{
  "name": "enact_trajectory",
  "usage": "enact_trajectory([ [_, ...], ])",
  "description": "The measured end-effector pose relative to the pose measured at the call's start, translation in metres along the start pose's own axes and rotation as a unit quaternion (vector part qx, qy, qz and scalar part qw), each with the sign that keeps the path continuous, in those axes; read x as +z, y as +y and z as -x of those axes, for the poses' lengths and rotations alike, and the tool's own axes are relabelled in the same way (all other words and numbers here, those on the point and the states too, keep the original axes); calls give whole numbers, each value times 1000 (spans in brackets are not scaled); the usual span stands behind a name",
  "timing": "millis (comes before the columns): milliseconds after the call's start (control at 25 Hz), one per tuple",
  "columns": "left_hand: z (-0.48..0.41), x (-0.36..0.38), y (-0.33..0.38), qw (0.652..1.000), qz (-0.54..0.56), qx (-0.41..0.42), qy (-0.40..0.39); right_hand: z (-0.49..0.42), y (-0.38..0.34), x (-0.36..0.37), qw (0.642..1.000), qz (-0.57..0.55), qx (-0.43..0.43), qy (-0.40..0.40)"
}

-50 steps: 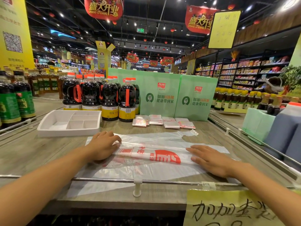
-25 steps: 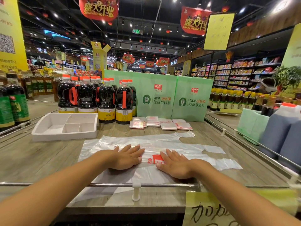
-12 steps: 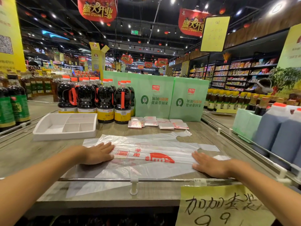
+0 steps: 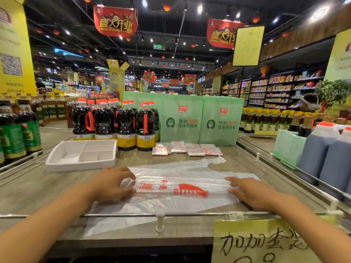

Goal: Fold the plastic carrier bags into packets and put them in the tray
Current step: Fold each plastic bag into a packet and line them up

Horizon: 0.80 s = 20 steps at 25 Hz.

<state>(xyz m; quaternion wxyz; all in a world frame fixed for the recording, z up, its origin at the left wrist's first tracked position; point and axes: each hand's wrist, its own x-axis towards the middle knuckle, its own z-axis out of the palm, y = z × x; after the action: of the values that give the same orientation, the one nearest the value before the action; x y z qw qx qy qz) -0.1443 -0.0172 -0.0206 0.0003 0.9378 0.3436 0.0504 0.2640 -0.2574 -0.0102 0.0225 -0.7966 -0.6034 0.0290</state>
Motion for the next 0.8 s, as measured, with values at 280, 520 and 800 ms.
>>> enact_trajectory([
  [280, 2, -8, 1, 1000, -9, 4, 20, 4, -1, -3, 999, -12, -29, 30],
  [520, 6, -12, 1, 1000, -3, 15, -18, 0, 1, -4, 994, 81, -48, 49],
  [800, 8, -13, -1, 988, 117, -41, 94, -4, 16, -1, 986, -101, -15, 129],
])
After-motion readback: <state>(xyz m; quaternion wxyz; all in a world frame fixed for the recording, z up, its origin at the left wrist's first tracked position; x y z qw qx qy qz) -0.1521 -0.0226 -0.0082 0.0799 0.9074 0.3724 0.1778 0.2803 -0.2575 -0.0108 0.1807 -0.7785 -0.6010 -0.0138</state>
